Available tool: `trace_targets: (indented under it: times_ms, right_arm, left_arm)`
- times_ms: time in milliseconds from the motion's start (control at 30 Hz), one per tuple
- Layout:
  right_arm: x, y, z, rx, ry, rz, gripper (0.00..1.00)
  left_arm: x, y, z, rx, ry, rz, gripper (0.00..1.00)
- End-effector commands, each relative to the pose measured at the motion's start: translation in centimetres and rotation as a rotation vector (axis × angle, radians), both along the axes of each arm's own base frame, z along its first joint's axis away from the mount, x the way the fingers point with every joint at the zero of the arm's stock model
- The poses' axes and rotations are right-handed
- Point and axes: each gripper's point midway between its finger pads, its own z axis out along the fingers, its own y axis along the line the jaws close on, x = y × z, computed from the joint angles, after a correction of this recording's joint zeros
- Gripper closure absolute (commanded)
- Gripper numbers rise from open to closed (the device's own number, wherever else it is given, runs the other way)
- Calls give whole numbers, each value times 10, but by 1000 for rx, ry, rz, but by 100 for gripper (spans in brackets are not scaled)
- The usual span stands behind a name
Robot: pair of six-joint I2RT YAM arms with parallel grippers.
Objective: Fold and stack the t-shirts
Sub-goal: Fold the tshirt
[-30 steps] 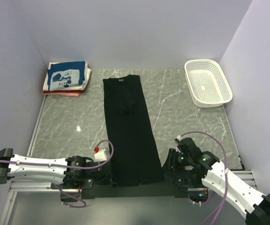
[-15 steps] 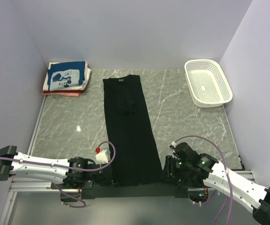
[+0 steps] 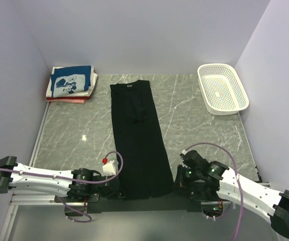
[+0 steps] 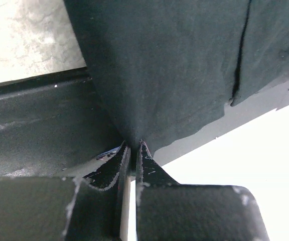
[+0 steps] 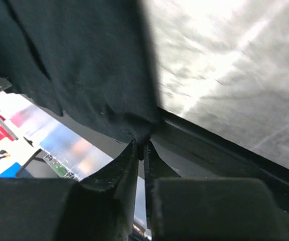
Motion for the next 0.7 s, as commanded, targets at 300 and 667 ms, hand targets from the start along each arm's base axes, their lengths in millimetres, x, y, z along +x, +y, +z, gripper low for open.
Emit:
trace_targets:
  times_ms: [300, 667]
  right_arm:
    - [96, 50, 93, 81, -366, -25, 98]
    - [251, 82, 128, 76, -532, -213, 100]
  left_arm:
    - [87, -16, 55, -30, -259, 45, 100]
    - [225, 14, 86, 90, -444, 280, 100]
